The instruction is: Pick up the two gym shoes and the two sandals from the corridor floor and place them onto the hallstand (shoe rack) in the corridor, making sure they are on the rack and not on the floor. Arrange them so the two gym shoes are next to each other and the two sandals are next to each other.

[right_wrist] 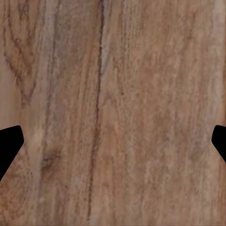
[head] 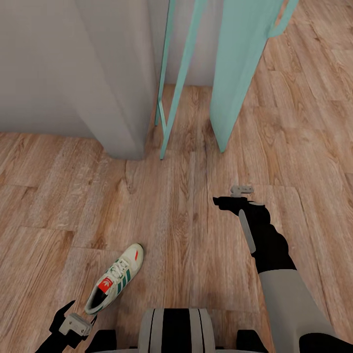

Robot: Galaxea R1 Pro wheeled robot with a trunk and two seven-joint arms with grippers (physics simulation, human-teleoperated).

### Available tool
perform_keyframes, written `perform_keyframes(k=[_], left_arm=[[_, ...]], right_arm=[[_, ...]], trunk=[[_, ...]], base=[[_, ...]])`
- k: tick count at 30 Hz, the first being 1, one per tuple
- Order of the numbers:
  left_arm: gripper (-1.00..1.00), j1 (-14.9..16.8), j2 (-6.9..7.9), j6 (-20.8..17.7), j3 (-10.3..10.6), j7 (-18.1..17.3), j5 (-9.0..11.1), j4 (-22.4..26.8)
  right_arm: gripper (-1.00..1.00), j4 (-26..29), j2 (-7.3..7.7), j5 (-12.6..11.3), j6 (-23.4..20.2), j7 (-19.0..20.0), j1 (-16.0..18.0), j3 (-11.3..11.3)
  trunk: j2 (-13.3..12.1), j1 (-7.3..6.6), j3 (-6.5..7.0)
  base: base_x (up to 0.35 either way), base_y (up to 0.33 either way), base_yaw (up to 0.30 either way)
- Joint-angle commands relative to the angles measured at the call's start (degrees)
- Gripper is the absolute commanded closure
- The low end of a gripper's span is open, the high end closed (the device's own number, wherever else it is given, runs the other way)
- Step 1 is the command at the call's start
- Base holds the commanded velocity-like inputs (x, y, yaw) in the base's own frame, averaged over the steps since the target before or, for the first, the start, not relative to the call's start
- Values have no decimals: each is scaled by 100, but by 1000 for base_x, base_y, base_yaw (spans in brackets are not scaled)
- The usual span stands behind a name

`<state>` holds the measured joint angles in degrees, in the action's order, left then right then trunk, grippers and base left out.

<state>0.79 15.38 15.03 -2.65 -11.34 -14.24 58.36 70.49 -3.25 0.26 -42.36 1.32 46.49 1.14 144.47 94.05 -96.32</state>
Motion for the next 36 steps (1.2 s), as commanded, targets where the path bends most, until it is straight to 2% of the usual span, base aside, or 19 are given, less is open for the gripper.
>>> perform_keyframes(k=[1, 4, 9, 19, 27, 36], left_arm=[[-100, 0, 0, 0, 0, 0, 0, 0], [-100, 0, -3, 0, 0, 0, 0, 0], [-100, 0, 0, 0, 1, 0, 0, 0], [-100, 0, -1, 0, 1, 0, 0, 0], [-100, 0, -1, 0, -13, 0, 0, 13], [-100, 0, 0, 0, -30, 4, 0, 24]], right_arm=[[-100, 0, 0, 0, 0, 0, 0, 0], [-100, 0, 0, 0, 0, 0, 0, 0], [-100, 0, 0, 0, 0, 0, 0, 0], [-100, 0, 0, 0, 0, 0, 0, 0], [-100, 0, -2, 0, 0, 0, 0, 0], [-100, 0, -6, 0, 0, 0, 0, 0]], trunk=[[0, 0, -6], [0, 0, -21], [7, 13, -141], [7, 13, -143], [17, 33, -320], [17, 33, -320]], base=[[0, 0, 0], [0, 0, 0], [0, 0, 0], [0, 0, 0], [0, 0, 0], [0, 0, 0]])
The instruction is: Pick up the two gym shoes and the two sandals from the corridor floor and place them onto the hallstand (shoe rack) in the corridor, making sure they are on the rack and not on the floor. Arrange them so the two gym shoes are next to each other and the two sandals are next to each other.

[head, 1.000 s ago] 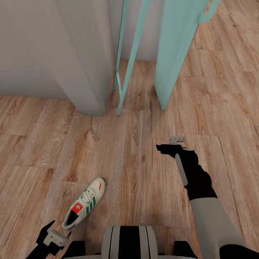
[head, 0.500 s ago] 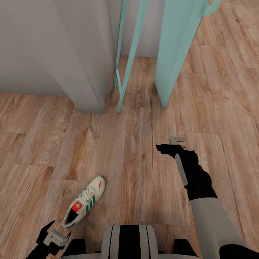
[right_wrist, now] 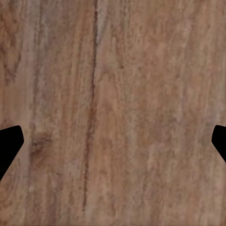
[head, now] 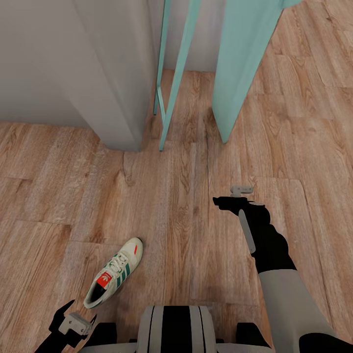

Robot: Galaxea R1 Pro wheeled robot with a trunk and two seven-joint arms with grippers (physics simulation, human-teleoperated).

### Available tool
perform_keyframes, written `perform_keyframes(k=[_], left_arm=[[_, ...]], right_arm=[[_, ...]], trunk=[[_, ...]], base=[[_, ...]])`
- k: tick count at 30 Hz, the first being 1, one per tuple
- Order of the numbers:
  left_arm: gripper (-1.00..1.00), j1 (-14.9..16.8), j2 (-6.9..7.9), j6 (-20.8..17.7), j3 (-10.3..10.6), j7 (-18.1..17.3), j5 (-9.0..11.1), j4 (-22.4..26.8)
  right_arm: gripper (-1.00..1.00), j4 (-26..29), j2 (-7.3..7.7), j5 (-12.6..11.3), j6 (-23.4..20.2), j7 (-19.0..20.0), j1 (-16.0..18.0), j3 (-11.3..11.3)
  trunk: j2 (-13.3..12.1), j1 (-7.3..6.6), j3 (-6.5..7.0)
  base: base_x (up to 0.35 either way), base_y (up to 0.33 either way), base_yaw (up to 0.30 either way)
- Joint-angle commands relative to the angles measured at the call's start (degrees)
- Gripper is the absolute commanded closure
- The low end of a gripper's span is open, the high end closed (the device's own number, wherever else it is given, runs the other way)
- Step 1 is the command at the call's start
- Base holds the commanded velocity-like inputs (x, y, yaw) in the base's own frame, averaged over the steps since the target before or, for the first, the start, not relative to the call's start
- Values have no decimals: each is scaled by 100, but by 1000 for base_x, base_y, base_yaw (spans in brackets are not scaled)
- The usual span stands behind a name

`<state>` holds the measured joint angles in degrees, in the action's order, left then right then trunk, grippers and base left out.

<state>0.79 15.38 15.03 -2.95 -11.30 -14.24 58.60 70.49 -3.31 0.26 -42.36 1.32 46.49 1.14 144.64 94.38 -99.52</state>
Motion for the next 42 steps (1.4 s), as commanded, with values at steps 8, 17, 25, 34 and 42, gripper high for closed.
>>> perform_keyframes(k=[8, 17, 25, 34, 42], left_arm=[[-100, 0, -4, 0, -19, 0, 7, 2], [-100, 0, -2, 0, -9, -2, 7, 2], [-100, 16, -1, 0, 15, -4, 2, 2], [-100, 85, -2, 2, 30, -4, 0, 5], [-100, 124, -8, 8, 31, -4, 0, 7]], right_arm=[[-100, 0, 1, 0, 0, 0, 0, 0], [-100, 0, -3, 0, 0, 0, 0, 0], [-100, 0, -3, 0, 0, 0, 0, 0], [-100, 0, -3, 0, 0, 0, 0, 0], [-100, 0, -6, 0, 0, 0, 0, 0]], trunk=[[0, 0, 0], [0, 0, 0], [0, 0, 0], [0, 0, 0], [0, 0, 0]], base=[[18, 0, 0], [3, 0, 0], [0, 0, 0], [0, 0, 0], [0, 0, 0]])
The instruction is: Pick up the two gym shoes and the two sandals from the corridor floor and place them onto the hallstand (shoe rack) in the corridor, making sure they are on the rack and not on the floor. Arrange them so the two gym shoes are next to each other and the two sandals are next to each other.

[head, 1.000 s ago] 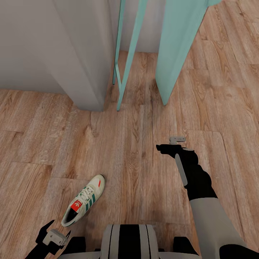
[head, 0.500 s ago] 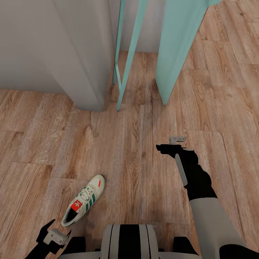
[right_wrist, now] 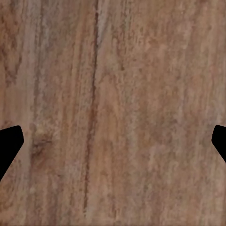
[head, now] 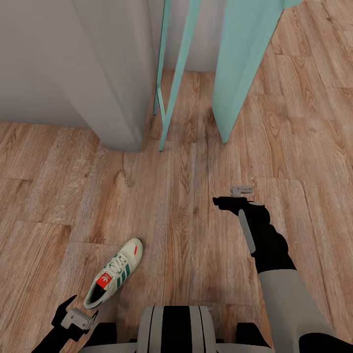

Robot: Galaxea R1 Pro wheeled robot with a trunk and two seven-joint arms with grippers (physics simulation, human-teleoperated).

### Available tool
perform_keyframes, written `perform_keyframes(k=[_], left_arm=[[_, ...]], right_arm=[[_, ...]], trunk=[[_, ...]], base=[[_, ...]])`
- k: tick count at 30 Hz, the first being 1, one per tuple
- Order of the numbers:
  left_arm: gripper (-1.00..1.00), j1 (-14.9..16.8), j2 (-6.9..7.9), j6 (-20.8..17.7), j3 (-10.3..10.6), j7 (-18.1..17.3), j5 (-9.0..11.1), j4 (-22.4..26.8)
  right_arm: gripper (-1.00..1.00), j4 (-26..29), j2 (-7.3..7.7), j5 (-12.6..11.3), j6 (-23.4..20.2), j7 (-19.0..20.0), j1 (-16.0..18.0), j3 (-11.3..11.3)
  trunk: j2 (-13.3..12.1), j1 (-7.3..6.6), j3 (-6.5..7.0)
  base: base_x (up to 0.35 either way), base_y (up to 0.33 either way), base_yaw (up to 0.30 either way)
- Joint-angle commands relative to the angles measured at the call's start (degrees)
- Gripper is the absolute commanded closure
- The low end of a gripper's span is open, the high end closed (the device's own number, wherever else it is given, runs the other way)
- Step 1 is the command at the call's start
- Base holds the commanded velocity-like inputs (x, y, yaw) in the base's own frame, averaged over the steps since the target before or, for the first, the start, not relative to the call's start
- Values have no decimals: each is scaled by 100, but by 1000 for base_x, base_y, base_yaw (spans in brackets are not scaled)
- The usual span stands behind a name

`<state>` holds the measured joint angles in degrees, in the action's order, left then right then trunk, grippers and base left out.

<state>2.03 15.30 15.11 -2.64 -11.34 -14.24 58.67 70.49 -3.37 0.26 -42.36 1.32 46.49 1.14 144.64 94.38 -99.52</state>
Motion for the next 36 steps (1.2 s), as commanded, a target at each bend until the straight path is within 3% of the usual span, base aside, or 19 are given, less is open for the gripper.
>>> perform_keyframes(k=[1, 36], left_arm=[[-100, 8, 1, 0, 0, 0, 0, -2], [-100, 190, -1, 1, 0, 0, 1, -6]], right_arm=[[-100, 0, -2, 0, 0, 0, 0, 0], [-100, 0, -6, 0, 0, 0, 0, 0]], trunk=[[0, 0, 0], [0, 0, 0]], base=[[0, 0, 0], [0, 0, 0]])
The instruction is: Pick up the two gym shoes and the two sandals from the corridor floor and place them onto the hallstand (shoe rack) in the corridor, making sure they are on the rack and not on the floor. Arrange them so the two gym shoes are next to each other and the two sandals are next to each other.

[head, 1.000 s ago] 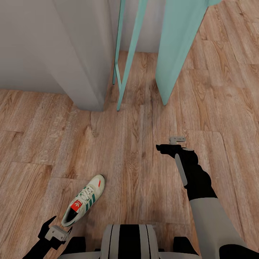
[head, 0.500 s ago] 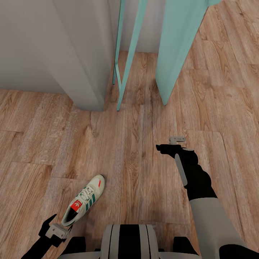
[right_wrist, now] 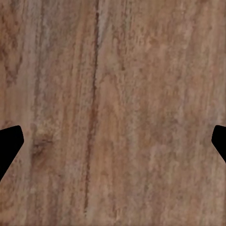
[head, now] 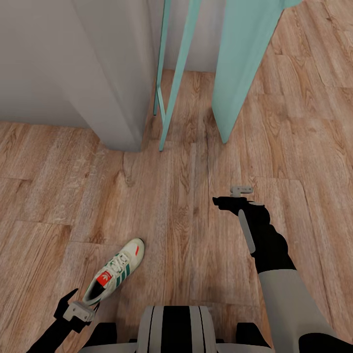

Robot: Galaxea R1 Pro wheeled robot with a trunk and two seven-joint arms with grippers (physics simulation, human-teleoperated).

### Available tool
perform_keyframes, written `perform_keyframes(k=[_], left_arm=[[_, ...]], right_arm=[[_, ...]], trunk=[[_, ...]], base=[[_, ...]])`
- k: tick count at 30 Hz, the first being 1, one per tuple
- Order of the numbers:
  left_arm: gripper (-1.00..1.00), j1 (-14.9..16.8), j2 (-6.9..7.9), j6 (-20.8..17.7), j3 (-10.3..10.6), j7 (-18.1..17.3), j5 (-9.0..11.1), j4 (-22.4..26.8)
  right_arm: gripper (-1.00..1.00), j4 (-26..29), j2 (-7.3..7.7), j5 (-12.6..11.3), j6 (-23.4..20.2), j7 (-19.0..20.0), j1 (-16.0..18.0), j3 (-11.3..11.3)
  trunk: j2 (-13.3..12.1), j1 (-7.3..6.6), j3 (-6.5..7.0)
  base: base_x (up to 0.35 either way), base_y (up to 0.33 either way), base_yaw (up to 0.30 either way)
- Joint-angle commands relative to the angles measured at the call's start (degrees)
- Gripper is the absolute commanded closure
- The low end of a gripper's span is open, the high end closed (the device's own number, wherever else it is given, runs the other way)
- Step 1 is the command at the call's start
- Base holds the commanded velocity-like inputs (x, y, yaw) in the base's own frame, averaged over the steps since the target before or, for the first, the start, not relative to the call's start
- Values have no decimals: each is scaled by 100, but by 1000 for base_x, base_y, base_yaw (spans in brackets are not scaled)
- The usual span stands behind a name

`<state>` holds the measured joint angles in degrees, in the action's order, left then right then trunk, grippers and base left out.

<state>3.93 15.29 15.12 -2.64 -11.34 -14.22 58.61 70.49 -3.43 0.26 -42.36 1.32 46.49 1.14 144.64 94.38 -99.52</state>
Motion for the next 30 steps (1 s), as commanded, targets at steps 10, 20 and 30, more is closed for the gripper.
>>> perform_keyframes(k=[10, 20, 30], left_arm=[[-100, 158, 0, -7, 8, 0, 2, -15], [100, 224, -4, -9, 12, 3, 2, -16], [100, 240, 0, -9, 55, 0, -1, -16]], right_arm=[[-100, -1, 0, 0, 0, 0, 0, 0], [-100, 0, -3, 0, 0, 0, 0, 0], [-100, 0, -2, -1, 0, 0, 0, 0]], trunk=[[0, 0, 0], [0, 0, 0], [0, 0, 0]], base=[[0, 0, 0], [0, 0, 0], [0, 0, 0]])
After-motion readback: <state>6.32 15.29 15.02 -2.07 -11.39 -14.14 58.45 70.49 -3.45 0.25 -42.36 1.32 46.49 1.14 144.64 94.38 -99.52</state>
